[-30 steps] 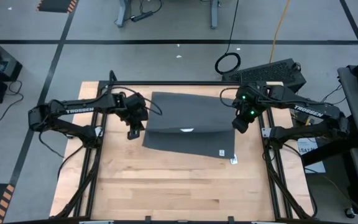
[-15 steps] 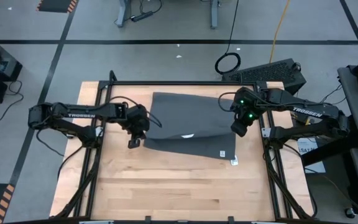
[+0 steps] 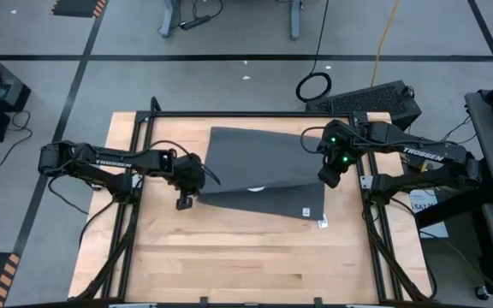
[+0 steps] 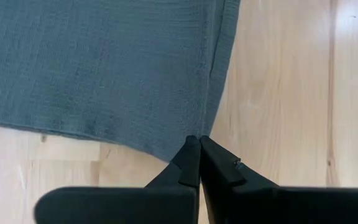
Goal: Roll towel
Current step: Fold the gray towel on the center of table
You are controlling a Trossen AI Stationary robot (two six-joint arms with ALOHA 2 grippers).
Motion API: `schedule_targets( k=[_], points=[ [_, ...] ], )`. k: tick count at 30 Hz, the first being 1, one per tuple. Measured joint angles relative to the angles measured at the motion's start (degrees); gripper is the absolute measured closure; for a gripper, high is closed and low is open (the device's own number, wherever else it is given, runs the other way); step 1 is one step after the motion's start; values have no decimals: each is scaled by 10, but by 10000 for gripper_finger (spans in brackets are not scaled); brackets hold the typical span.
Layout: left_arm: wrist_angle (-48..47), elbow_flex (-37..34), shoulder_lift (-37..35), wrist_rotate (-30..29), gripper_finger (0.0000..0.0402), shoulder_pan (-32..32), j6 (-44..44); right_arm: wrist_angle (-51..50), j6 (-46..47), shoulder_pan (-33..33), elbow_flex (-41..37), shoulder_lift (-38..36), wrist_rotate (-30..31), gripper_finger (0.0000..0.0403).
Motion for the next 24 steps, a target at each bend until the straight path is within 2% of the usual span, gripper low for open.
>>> schedule_targets(
  k=[7, 16, 24],
  points=[
    [21, -1, 0, 3, 352, 0, -1, -1, 0, 0, 0, 0, 0, 399],
    [41, -1, 0, 28, 279, 0, -16, -1, 0, 0, 0, 0, -1, 399],
    [26, -1, 0, 40, 268, -5, -76, -1, 10, 0, 0, 0, -1, 399]
  ],
)
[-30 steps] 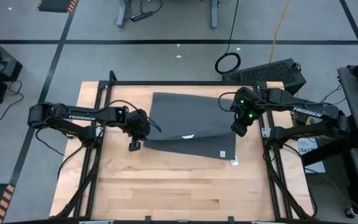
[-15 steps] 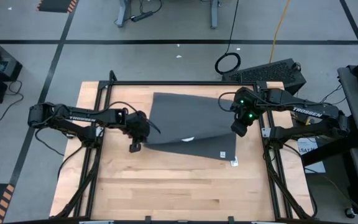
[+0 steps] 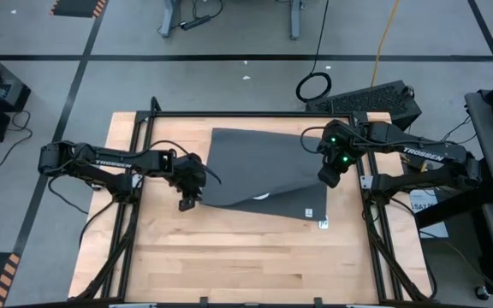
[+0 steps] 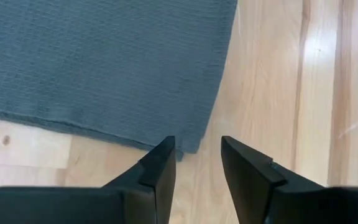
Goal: Roll towel
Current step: Fold the gray towel on the center of table
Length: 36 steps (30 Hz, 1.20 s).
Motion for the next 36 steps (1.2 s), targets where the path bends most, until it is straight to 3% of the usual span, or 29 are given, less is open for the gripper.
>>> schedule_targets(
  k=[17, 30, 36],
  points=[
    [28, 0, 37, -19, 268, -26, -45, -9, 67, 79, 0, 2, 34, 399],
    [37, 0, 39, -19, 268, -28, -61, -18, 80, 134, 0, 44, 32, 398],
    [28, 0, 39, -19, 268, -28, -61, -42, 92, 146, 0, 44, 8, 355]
  ],
)
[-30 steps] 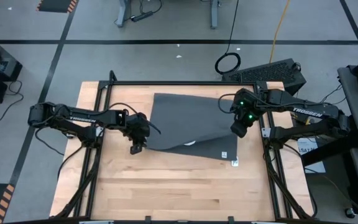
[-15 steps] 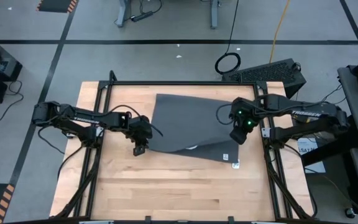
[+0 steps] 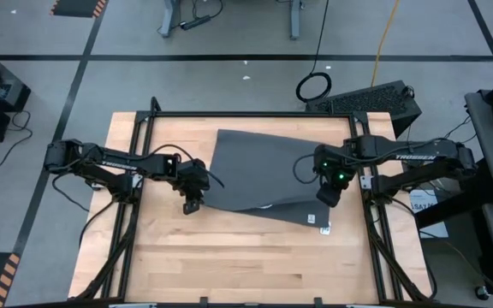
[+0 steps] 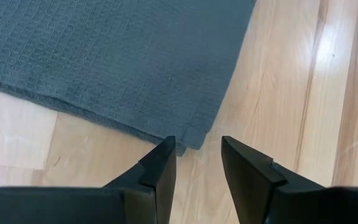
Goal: Roll towel
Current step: Fold the gray towel on the center of table
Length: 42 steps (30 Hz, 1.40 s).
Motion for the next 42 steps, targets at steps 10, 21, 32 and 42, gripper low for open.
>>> schedule_targets(
  k=[10, 21, 32, 42],
  points=[
    [0, 0, 0, -9, 268, 0, -25, -18, 1, 1, 0, -3, -29, 230],
    [1, 0, 0, -10, 268, 0, -107, -39, 27, 88, 0, -25, 39, 226],
    [65, -29, -1, -45, 268, -49, -88, 103, 119, 139, 0, -26, 152, 297],
    [37, -54, -1, -136, 268, -60, -133, 120, 142, 152, 0, -26, 189, 334]
  ],
)
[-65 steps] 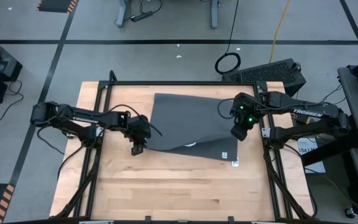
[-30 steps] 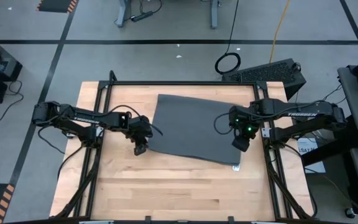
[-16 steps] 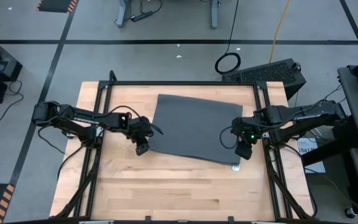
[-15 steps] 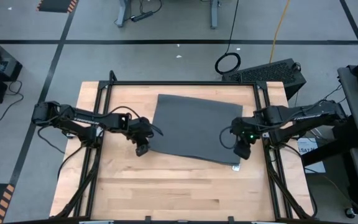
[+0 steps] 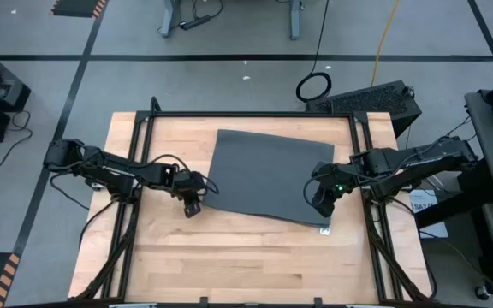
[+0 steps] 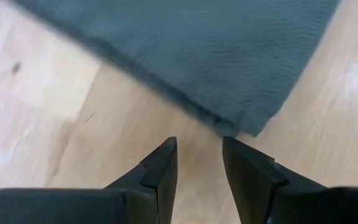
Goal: Roll towel
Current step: Fold the gray towel on the center of table
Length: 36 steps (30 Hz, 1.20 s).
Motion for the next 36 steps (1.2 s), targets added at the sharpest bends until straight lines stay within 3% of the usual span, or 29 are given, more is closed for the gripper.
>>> schedule_targets(
  k=[5, 10, 15, 21, 36],
  points=[
    [-22, 38, -35, 9, 268, 0, -60, 0, 17, 3, 0, 0, -3, 337],
    [88, 24, -30, 23, 268, -12, -35, 8, 6, 3, 0, 0, 3, 337],
    [74, 16, 2, 58, 268, -20, -17, 12, 12, 4, 0, 0, 12, 337],
    [73, 16, 4, -40, 268, -67, 59, 17, 15, 9, 0, 0, 15, 337],
    [78, 17, 68, -74, 281, -85, 93, 19, 1, 9, 0, 0, 17, 337]
  ],
)
